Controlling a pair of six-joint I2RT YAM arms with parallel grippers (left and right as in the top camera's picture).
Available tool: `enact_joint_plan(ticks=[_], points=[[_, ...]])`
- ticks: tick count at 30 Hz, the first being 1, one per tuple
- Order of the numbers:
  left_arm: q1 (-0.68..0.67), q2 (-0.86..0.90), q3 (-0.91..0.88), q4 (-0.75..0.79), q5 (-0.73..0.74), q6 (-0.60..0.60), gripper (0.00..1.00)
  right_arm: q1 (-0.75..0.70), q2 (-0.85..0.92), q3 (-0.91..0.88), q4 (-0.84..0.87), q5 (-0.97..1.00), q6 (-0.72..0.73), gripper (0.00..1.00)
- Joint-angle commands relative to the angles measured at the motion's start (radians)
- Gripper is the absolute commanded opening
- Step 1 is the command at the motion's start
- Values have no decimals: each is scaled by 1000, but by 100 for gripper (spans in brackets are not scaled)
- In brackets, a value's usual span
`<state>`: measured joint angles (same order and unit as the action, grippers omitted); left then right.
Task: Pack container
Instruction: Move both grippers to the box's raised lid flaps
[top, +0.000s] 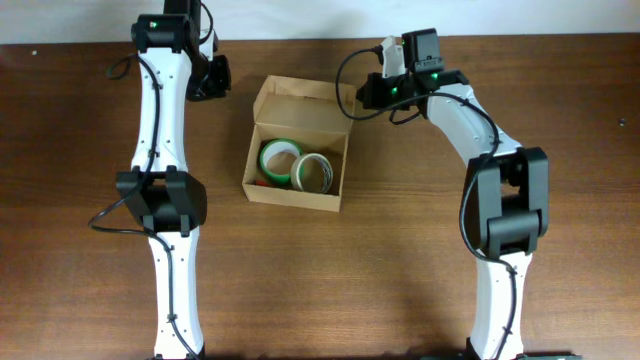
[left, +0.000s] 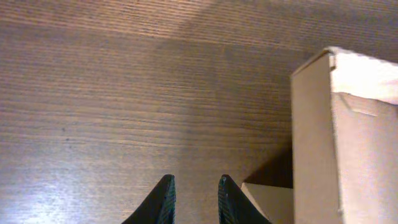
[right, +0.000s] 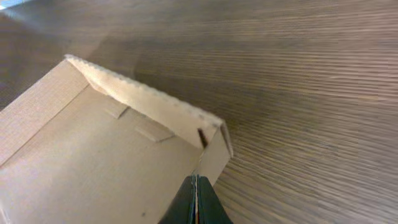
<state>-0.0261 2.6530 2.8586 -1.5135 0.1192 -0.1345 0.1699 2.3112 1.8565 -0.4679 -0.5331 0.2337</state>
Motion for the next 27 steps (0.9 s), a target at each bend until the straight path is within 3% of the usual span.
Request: enact_joint_plan(ticks=[1,12,17,27], points=[[0,19,5,23,49,17,23,-11,23,2,0,-68,11,4],[-8,140,5,64,213,-7,22,-100,23,2,-66,-95,10,4],[1,202,5,72,327,-8,3,-98,24,2,-115,-92,8,4],[10,248,5,171,603,-32,2,-21,43,2,-149,-92,11,4]])
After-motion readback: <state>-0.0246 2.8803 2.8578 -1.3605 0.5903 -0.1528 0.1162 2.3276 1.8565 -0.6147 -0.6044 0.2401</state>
